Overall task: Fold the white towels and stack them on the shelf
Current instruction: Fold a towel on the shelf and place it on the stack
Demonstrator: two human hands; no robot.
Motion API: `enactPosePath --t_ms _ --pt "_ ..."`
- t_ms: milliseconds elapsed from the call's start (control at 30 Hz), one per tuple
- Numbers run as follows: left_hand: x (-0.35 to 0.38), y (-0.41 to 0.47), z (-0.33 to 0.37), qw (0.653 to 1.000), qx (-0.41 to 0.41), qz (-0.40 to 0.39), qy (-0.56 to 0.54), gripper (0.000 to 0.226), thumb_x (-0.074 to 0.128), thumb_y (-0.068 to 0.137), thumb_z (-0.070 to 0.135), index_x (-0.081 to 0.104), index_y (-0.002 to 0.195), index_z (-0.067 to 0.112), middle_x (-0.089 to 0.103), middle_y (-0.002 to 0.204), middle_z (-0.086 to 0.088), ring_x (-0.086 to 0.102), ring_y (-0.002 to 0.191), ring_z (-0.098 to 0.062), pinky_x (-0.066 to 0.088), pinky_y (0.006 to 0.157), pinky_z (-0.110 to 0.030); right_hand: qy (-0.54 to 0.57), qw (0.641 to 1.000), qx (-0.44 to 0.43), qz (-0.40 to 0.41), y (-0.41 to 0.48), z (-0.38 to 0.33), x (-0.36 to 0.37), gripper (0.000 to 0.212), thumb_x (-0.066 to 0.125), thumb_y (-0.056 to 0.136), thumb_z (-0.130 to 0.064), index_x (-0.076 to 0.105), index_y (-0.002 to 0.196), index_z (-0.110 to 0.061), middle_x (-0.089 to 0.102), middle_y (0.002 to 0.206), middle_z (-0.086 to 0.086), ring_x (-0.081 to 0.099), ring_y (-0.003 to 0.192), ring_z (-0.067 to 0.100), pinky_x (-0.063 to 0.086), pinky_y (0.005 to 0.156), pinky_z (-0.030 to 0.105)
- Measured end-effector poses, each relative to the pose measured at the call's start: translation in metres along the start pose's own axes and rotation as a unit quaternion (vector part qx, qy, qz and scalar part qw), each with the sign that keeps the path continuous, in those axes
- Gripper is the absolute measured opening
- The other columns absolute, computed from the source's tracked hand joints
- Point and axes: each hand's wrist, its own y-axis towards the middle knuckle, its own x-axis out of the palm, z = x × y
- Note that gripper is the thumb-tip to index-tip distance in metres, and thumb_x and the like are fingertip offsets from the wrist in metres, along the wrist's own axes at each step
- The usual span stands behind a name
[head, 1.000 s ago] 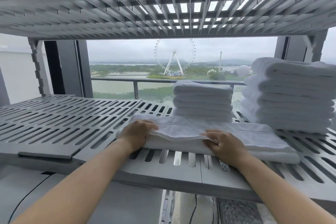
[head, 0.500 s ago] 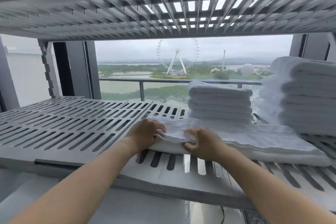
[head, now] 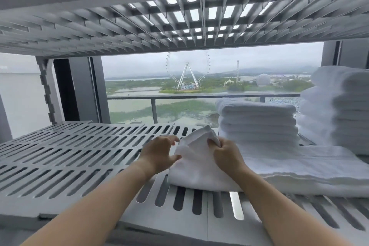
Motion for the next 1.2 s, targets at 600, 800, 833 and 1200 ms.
enactPosePath --t_ms 600,800,833,1200 --pt "0.031 0.019 -0.007 0.997 0.014 0.02 -0.08 0.029 0.053 0.089 0.015 0.06 0.114 0.029 0.067 0.107 0.003 0.058 0.085 -0.011 0.044 0.073 -0.02 -0.1 0.978 -0.145 -0.116 -0.021 0.005 0.005 0.039 0.055 0.088 -0.033 0.043 0.055 -0.017 0.032 0.047 -0.01 0.026 0.048 0.005 0.021 0.046 0.02" --pt "0.042 0.015 -0.013 0.994 -0.028 0.033 -0.103 0.025 0.053 0.091 0.036 0.059 0.108 0.019 0.068 0.101 0.002 0.061 0.086 -0.013 0.049 0.074 -0.027 -0.08 0.992 -0.089 -0.047 -0.019 0.005 0.004 0.05 0.05 0.092 -0.03 0.022 0.052 -0.02 0.022 0.044 -0.01 0.019 0.045 0.007 0.019 0.044 0.022" --pt "0.043 0.014 -0.014 0.993 -0.034 0.033 -0.105 0.026 0.054 0.09 0.038 0.059 0.107 0.018 0.067 0.102 0.002 0.06 0.088 -0.013 0.049 0.075 -0.026 -0.077 0.993 -0.083 -0.043 -0.019 0.004 0.004 0.049 0.05 0.092 -0.029 0.022 0.053 -0.02 0.022 0.044 -0.01 0.019 0.045 0.007 0.019 0.044 0.021" --pt "0.007 0.012 0.019 0.978 0.157 -0.009 -0.135 0.037 0.071 0.074 0.049 0.066 0.101 0.024 0.069 0.095 0.008 0.062 0.088 -0.012 0.049 0.08 -0.031 -0.088 0.992 -0.089 -0.013 -0.019 0.0 -0.001 0.055 0.061 0.086 -0.026 0.03 0.041 -0.02 0.025 0.039 -0.008 0.023 0.043 0.009 0.02 0.044 0.022"
